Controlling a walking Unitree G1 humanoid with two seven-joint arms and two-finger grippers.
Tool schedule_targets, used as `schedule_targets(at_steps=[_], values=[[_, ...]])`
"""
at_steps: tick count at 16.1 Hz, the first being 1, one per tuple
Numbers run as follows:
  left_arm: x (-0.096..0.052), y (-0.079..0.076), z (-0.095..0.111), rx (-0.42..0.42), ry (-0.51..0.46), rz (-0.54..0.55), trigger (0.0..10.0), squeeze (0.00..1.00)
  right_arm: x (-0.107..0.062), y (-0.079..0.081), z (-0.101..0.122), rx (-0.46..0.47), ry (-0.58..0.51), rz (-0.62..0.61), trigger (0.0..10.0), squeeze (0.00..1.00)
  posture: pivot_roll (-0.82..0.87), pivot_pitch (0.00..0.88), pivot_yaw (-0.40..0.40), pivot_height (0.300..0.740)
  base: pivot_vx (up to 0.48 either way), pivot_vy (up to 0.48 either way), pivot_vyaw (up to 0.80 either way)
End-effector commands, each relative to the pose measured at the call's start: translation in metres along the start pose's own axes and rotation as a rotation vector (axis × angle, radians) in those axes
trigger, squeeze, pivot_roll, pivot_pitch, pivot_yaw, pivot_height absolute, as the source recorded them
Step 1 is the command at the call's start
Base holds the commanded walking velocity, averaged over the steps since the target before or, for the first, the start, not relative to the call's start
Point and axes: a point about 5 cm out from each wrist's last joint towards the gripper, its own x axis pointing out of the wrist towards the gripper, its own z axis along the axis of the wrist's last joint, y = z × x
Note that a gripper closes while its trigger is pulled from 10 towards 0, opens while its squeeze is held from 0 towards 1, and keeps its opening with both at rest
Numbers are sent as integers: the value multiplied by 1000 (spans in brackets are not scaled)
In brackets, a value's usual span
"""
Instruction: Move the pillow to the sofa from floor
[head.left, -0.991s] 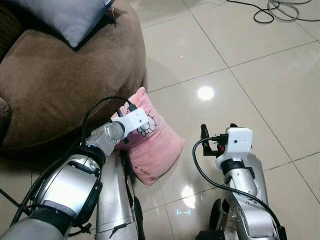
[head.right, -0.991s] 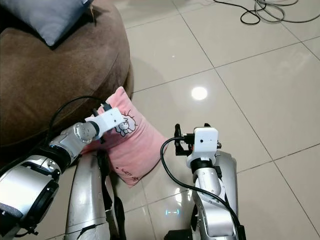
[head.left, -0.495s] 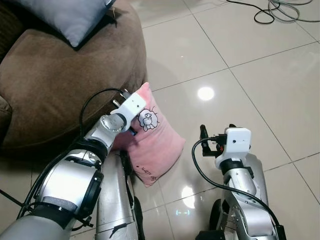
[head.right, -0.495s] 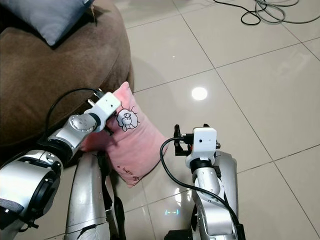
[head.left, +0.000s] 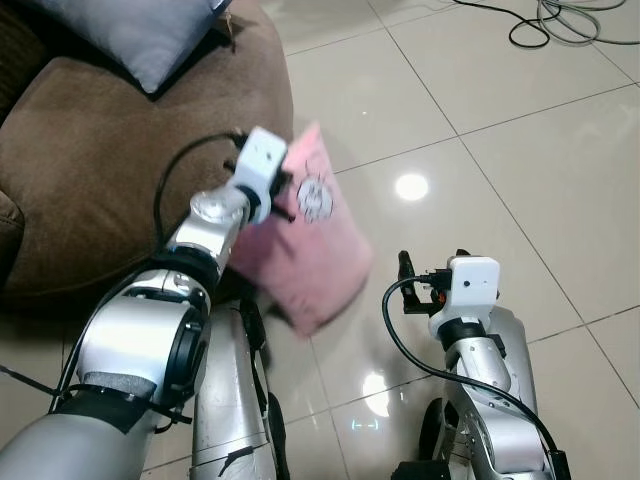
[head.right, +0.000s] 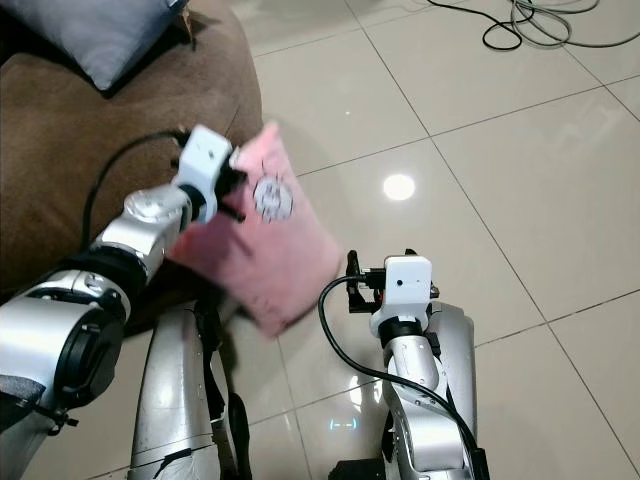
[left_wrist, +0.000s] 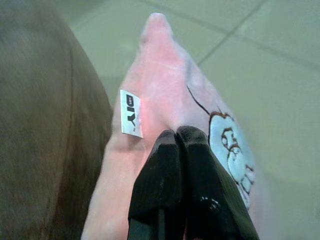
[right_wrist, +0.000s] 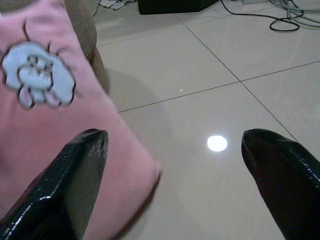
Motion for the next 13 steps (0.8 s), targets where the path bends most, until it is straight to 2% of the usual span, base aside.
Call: schedule_targets(at_steps=[1,5,7,8,10,11,13], values=[[0,6,15,-7,-59,7,0,0,-1,5,-3,-3,14,26,10000,0,8,208,99,415,0,0,0],[-2,13,18,-53,-87,48,0,0,0,5,-4,-7,18,31,10000,0,11,206,91,415,0,0,0],[-2,15,33,-93,-149,48,0,0,2,4,-5,-12,24,36,10000,0,20,203,79,415,0,0,0],[0,11,37,-85,-146,-8,0,0,5,4,-4,-14,26,35,10000,0,23,201,76,415,0,0,0],[-2,15,47,-161,-204,9,0,0,17,-3,9,-15,-6,18,10000,0,27,194,68,415,0,0,0],[-4,19,42,-175,-198,20,0,0,20,-8,13,-24,-23,9,10000,0,30,186,58,415,0,0,0],[-15,37,22,-238,-165,93,0,0,24,-16,14,-55,-25,12,10000,0,45,174,37,415,0,0,0]])
